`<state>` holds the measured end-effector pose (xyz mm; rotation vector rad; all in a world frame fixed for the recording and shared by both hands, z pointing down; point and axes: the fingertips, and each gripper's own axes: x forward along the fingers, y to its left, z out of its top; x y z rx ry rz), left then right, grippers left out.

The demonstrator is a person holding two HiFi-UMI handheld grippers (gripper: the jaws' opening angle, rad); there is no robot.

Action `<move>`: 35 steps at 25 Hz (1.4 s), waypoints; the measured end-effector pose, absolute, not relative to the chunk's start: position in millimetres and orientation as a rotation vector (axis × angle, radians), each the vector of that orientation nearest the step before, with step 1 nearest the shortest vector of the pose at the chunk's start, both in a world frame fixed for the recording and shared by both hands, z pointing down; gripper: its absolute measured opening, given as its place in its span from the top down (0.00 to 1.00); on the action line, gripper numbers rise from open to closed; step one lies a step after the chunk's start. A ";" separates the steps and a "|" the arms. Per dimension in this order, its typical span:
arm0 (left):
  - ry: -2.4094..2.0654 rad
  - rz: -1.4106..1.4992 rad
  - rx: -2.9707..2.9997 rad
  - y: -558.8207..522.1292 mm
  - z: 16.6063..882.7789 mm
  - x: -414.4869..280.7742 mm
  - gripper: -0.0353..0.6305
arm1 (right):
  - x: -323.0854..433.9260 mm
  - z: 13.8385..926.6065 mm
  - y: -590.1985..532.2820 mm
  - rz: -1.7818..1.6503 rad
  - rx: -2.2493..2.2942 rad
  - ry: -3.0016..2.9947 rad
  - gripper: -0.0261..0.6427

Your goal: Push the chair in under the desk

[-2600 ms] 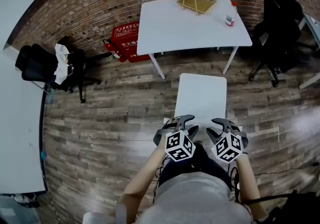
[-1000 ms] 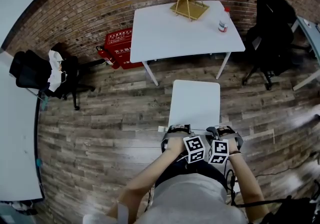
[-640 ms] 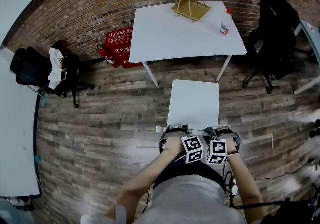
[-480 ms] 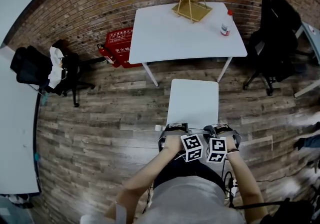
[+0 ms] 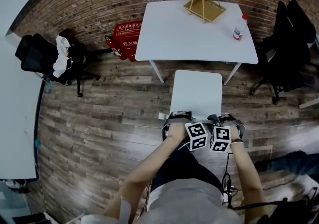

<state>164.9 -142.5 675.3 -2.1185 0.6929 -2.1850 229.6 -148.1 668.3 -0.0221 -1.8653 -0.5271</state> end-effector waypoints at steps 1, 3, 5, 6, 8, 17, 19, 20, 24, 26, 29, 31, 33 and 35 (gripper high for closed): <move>0.695 -2.190 -2.121 -150.4 676.3 161.3 0.76 | 225.9 669.0 -156.7 -0.533 -0.022 -1.865 0.78; 0.700 -2.199 -2.125 -167.1 677.9 153.5 0.76 | 217.8 670.5 -173.6 -0.535 -0.026 -1.868 0.78; 0.708 -2.201 -2.129 -185.2 678.3 146.8 0.76 | 211.1 670.9 -191.4 -0.533 -0.030 -1.867 0.78; 0.712 -2.198 -2.132 -195.0 678.2 143.9 0.76 | 208.0 670.3 -201.7 -0.536 -0.027 -1.865 0.78; 0.719 -2.193 -2.137 -215.5 677.5 137.0 0.76 | 200.5 669.4 -222.6 -0.538 -0.020 -1.865 0.78; 0.692 -2.169 -2.148 -306.2 677.3 104.9 0.76 | 168.6 669.5 -317.2 -0.502 0.014 -1.848 0.78; 0.685 -2.162 -2.152 -326.9 676.1 97.6 0.76 | 161.4 667.9 -339.8 -0.507 0.025 -1.839 0.78; 0.683 -2.157 -2.152 -337.1 675.6 94.4 0.76 | 157.6 667.0 -350.3 -0.507 0.030 -1.839 0.78; 0.677 -2.137 -2.148 -372.0 673.1 82.7 0.76 | 145.3 665.3 -385.7 -0.503 0.044 -1.839 0.78; 0.680 -2.133 -2.151 -389.2 671.9 77.2 0.76 | 138.2 661.9 -403.3 -0.509 0.050 -1.841 0.78; 0.678 -2.147 -2.154 -406.2 672.0 70.4 0.76 | 132.8 663.5 -420.6 -0.509 0.045 -1.835 0.78; 0.680 -2.157 -2.151 -417.1 671.8 65.9 0.76 | 130.3 665.3 -430.6 -0.510 0.031 -1.834 0.78; 0.686 -2.166 -2.145 -427.9 671.8 60.4 0.76 | 124.1 665.1 -439.4 -0.507 0.018 -1.844 0.78; 0.694 -2.182 -2.141 -435.8 672.4 54.2 0.76 | 118.7 665.8 -446.3 -0.510 0.006 -1.849 0.78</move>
